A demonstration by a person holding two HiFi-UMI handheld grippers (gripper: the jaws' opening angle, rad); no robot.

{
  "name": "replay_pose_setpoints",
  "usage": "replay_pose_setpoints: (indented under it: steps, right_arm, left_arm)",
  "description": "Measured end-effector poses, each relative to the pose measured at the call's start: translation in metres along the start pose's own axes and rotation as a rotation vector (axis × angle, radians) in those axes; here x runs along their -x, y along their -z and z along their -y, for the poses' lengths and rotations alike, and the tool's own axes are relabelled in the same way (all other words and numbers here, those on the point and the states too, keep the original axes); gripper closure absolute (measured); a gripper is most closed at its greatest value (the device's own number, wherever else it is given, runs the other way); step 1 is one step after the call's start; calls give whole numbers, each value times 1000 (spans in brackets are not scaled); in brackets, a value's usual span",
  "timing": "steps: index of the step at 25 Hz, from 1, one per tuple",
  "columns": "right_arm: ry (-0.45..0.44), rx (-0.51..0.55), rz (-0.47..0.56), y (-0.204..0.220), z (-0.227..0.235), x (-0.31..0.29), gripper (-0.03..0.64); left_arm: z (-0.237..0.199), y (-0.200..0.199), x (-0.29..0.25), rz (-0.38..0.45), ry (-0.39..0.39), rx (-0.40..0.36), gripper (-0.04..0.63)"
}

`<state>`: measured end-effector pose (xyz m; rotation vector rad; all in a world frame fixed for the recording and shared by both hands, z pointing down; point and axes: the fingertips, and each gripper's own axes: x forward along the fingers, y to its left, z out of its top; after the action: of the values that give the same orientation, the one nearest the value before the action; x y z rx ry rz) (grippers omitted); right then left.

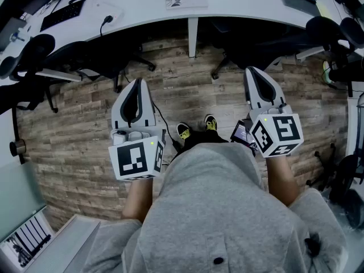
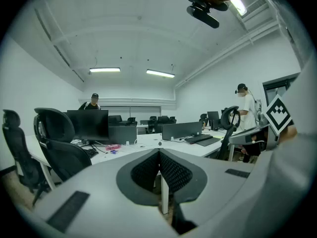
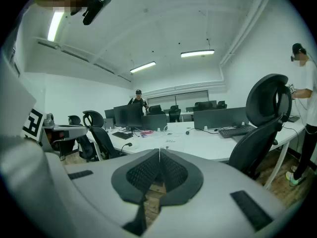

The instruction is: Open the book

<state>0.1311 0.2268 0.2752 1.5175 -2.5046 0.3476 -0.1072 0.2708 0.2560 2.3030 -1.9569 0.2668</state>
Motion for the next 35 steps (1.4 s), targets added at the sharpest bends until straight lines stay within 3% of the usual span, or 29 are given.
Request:
replay_pose_setpoints:
  steps: [11,26,35]
  right_arm:
    - [11,-27,-36,27,-1,12,591]
    - [77,82,-133,66,1,42,591]
    - [83,145,-99,54,-2,40,591]
  left_arm:
    - [-10,6,7,-6,20,16,586]
    - [-24,13,27,8,70,43,586]
    - [-30,11,26,13,81,34,586]
